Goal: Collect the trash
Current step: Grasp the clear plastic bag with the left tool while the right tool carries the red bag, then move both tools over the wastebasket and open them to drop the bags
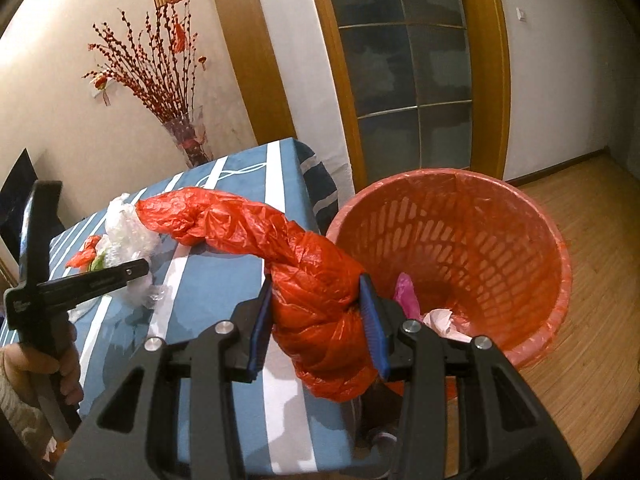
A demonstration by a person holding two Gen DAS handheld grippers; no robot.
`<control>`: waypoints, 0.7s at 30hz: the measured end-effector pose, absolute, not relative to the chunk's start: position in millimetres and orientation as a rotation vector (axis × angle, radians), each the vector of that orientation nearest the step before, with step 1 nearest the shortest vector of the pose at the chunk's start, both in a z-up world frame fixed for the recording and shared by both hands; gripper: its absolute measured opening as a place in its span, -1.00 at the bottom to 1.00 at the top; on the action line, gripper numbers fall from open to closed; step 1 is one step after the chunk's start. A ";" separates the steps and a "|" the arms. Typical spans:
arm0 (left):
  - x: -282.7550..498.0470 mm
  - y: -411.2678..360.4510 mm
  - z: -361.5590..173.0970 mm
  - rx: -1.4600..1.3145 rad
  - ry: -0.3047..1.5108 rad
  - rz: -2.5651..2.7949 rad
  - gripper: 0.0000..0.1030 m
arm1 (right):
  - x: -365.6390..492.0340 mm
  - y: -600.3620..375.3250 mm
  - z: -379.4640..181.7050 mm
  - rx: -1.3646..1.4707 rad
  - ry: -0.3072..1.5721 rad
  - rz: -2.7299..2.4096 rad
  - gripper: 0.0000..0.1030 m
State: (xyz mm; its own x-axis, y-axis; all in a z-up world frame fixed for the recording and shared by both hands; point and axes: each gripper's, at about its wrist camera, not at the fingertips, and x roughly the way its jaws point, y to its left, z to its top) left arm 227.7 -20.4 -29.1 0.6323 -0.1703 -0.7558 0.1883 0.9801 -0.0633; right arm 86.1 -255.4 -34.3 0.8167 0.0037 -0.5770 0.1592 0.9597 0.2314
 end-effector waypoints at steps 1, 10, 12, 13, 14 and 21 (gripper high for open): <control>225.4 -21.0 -26.7 0.023 0.855 -0.209 -0.35 | 85.2 -257.3 -34.0 0.279 0.609 -0.085 -0.21; 188.4 -28.4 8.6 0.015 0.748 -0.286 -0.35 | 77.4 -269.7 -25.5 0.302 0.572 -0.101 -0.21; 181.1 -34.6 16.9 0.008 0.724 -0.309 -0.35 | 75.4 -272.9 -23.4 0.307 0.562 -0.110 -0.21; 179.0 -36.2 19.1 0.005 0.718 -0.321 -0.35 | 74.7 -273.9 -23.2 0.308 0.558 -0.115 -0.21; 176.8 -41.6 22.7 0.003 0.711 -0.343 -0.35 | 74.0 -275.9 -22.6 0.308 0.554 -0.122 -0.21; 180.0 -89.2 29.3 0.005 0.704 -0.477 -0.35 | 65.6 -302.0 -15.1 0.313 0.510 -0.216 -0.21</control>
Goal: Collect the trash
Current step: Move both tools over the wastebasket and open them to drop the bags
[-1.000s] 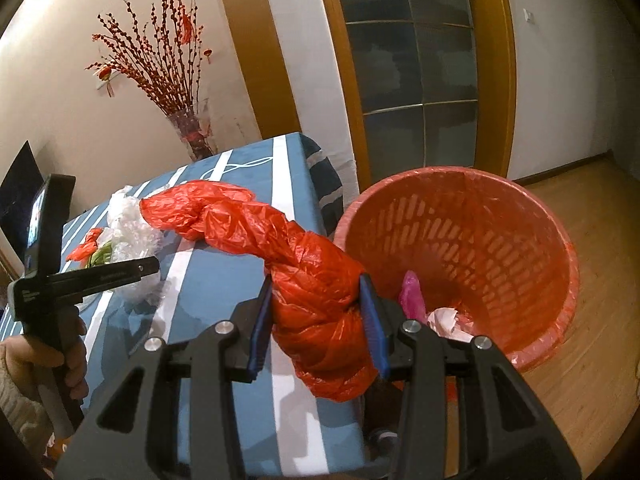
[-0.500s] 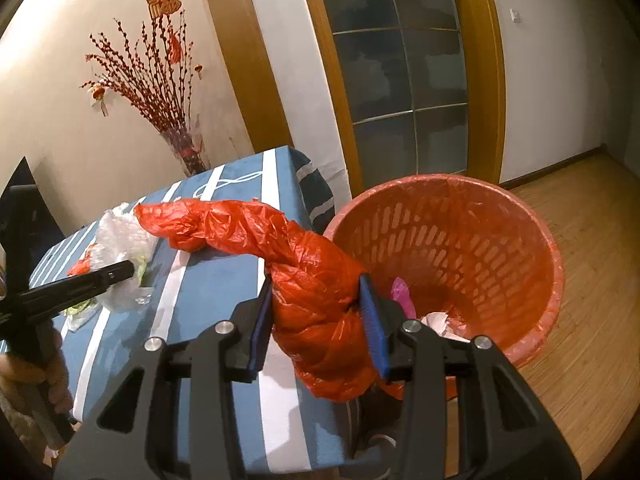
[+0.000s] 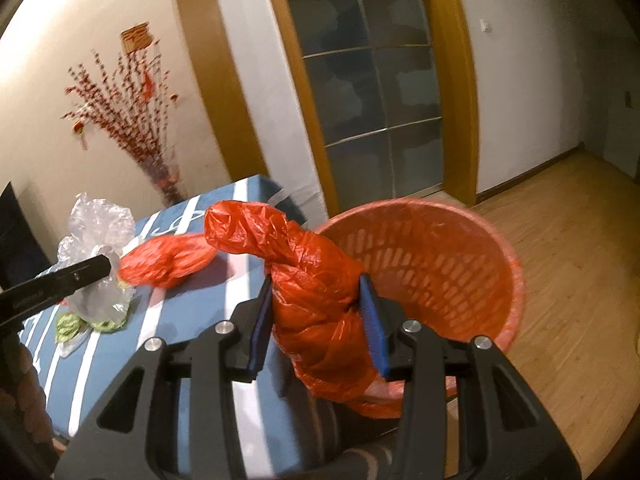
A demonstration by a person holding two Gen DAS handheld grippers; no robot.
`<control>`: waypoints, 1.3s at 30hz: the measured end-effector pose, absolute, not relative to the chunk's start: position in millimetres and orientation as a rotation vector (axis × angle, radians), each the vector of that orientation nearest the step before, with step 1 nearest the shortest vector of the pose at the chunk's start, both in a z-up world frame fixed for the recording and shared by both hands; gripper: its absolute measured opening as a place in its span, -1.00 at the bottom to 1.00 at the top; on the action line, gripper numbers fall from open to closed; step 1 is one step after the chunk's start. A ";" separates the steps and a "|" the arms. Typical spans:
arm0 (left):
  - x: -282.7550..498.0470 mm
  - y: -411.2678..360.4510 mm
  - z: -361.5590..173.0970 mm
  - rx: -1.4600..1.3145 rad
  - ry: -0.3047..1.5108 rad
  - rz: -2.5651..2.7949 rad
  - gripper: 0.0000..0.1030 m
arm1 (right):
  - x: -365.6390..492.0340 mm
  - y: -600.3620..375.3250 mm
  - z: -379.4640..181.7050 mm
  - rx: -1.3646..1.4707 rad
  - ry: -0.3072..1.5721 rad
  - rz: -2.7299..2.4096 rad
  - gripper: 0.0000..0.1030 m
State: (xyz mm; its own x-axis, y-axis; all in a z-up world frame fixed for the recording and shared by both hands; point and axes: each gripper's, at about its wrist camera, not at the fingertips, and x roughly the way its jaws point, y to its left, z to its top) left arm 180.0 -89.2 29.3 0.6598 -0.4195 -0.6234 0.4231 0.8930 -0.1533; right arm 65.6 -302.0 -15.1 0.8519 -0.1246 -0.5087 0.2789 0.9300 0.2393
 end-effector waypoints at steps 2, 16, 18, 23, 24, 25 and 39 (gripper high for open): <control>181.8 -109.7 28.6 0.010 0.706 -0.523 -0.35 | 63.0 -310.6 -12.8 0.319 0.498 -0.241 -0.21; 206.0 -198.8 -0.9 0.042 0.767 -0.717 -0.35 | 72.0 -380.5 -8.7 0.408 0.448 -0.350 -0.22; 206.8 -207.7 -4.3 0.051 0.771 -0.736 -0.34 | 74.8 -388.6 -10.8 0.422 0.449 -0.354 -0.22; 206.8 -221.3 -8.9 0.078 0.776 -0.763 -0.34 | 82.4 -399.6 -13.9 0.448 0.448 -0.352 -0.22; 206.4 -223.5 -9.6 0.083 0.779 -0.765 -0.34 | 84.0 -400.5 -14.6 0.451 0.448 -0.351 -0.21; 207.1 -225.5 -10.9 0.088 0.783 -0.766 -0.33 | 86.8 -403.0 -15.3 0.456 0.449 -0.350 -0.21; 208.3 -229.1 -33.3 0.139 0.843 -0.707 0.24 | 97.8 -419.5 -30.7 0.512 0.477 -0.367 0.14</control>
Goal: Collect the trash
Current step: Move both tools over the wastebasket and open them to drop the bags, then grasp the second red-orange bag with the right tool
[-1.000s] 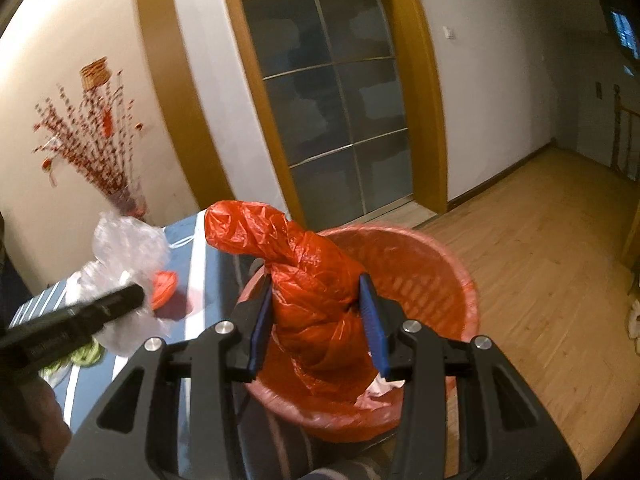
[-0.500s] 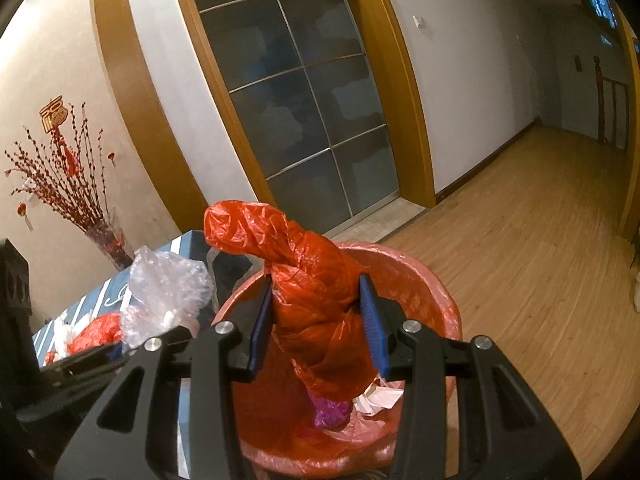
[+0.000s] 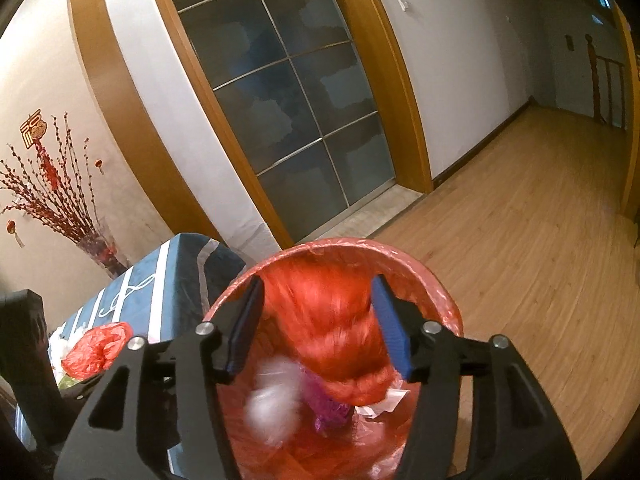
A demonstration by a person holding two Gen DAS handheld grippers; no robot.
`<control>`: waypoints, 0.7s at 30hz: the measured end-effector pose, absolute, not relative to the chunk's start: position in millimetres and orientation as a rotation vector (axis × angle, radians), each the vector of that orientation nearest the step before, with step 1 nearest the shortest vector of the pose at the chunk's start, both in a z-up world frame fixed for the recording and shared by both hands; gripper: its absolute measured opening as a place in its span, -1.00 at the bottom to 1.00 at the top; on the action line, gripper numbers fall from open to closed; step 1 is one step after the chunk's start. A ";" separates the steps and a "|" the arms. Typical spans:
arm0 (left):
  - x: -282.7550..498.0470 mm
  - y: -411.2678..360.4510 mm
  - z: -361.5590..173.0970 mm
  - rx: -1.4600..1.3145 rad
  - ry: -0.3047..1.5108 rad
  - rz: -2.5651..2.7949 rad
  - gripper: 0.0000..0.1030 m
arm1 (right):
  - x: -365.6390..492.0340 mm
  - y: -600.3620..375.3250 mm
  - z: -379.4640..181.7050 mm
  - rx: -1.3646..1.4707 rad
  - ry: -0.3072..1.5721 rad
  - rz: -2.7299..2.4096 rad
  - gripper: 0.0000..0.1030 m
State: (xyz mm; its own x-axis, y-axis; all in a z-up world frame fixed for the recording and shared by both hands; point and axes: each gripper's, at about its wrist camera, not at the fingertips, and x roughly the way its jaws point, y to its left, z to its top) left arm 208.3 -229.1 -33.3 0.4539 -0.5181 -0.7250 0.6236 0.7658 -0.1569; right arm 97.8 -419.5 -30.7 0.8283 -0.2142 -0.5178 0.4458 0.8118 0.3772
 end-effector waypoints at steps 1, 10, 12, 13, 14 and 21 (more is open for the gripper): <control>208.2 -228.2 -33.4 0.142 0.846 -0.698 0.26 | 97.2 -418.9 -31.4 0.510 0.478 -0.370 0.16; 208.4 -199.8 -27.3 0.195 0.799 -0.555 0.56 | 93.2 -405.0 -29.3 0.451 0.491 -0.397 0.36; 209.3 -191.1 -24.8 0.206 0.786 -0.524 0.62 | 91.7 -401.2 -27.6 0.440 0.492 -0.395 0.40; 209.5 -185.7 -23.3 0.214 0.777 -0.505 0.66 | 91.5 -398.3 -26.5 0.433 0.494 -0.395 0.41; 209.4 -179.6 -21.7 0.218 0.769 -0.489 0.68 | 90.5 -396.7 -26.5 0.428 0.494 -0.393 0.44; 207.6 -132.9 -16.6 0.229 0.742 -0.384 0.74 | 95.8 -362.2 -16.0 0.359 0.504 -0.363 0.60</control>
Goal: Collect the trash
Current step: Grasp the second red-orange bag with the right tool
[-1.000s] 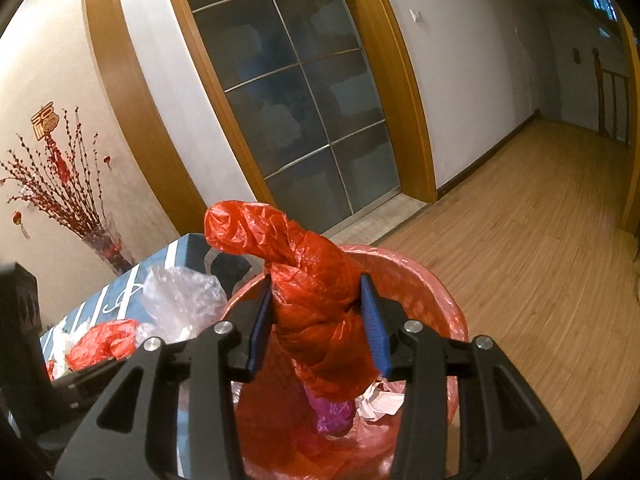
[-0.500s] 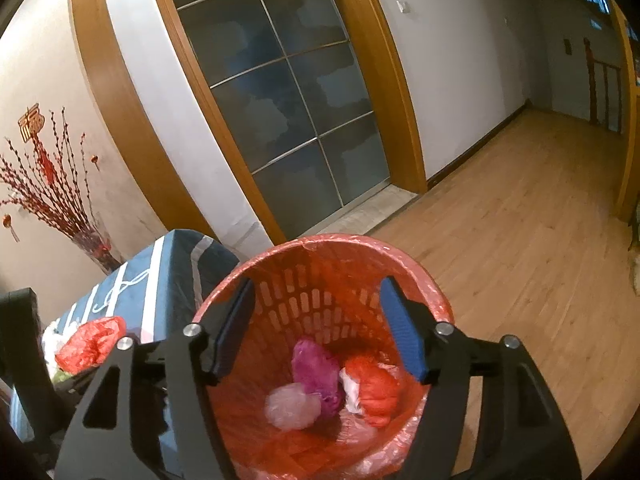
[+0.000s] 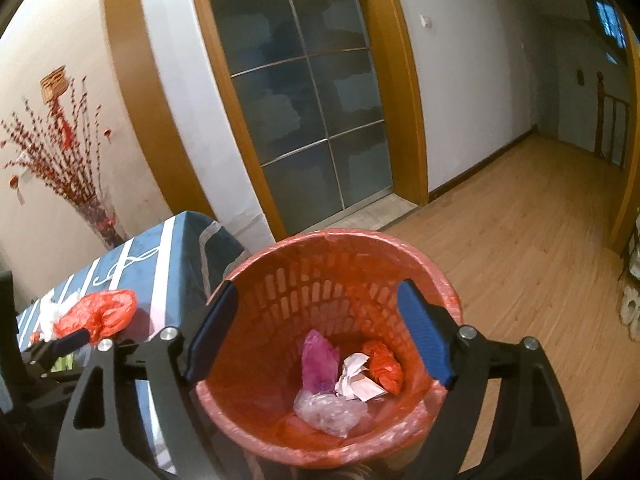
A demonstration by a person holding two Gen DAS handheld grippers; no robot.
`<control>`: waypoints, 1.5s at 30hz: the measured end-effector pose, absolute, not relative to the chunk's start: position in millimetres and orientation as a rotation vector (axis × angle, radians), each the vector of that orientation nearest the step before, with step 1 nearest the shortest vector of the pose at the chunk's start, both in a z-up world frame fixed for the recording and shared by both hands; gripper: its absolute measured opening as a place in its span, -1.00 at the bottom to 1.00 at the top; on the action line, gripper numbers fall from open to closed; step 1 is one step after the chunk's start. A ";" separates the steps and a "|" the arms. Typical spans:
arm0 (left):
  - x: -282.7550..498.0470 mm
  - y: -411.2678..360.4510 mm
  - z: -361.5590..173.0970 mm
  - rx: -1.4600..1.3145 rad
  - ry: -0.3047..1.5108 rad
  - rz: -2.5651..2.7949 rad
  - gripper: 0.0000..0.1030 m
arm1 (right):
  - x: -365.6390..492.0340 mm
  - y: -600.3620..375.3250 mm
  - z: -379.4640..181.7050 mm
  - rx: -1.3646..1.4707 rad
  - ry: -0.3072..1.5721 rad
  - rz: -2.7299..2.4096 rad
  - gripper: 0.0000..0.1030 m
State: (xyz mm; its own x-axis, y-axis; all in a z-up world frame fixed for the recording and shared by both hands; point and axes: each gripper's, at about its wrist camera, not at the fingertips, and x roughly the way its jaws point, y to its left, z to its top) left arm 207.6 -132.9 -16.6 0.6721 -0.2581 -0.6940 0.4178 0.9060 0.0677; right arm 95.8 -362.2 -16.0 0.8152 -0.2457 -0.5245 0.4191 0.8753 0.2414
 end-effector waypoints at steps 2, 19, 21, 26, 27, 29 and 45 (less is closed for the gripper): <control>206.6 -117.6 -16.0 0.229 0.735 -0.353 0.74 | 99.5 -348.5 -14.7 0.341 0.513 -0.337 0.60; 197.4 88.4 -5.1 0.059 0.671 -0.063 0.82 | 190.2 -176.2 -20.2 0.182 0.634 -0.003 0.60; 200.2 108.3 -4.4 0.043 0.670 -0.032 0.82 | 208.5 -157.5 -24.9 0.176 0.654 0.022 0.60; 204.6 140.3 -6.2 -0.001 0.671 -0.008 0.82 | 253.9 -128.7 -34.0 0.235 0.700 0.043 0.58; 206.3 144.4 -7.1 -0.008 0.673 -0.008 0.82 | 263.6 -123.0 -35.6 0.245 0.710 0.045 0.57; 209.2 149.9 -8.9 -0.017 0.678 -0.012 0.82 | 275.9 -118.0 -40.6 0.241 0.730 0.040 0.57; 209.7 124.6 -19.6 0.021 0.712 -0.127 0.67 | 256.4 -116.9 -59.6 0.149 0.812 0.040 -0.56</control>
State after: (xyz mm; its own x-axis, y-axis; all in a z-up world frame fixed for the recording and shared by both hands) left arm 209.7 124.6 -19.6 0.7498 -0.1089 -0.6526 0.1235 0.9921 -0.0236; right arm 256.4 -116.9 -59.6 0.6879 0.0930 -0.7198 0.0210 0.9888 0.1478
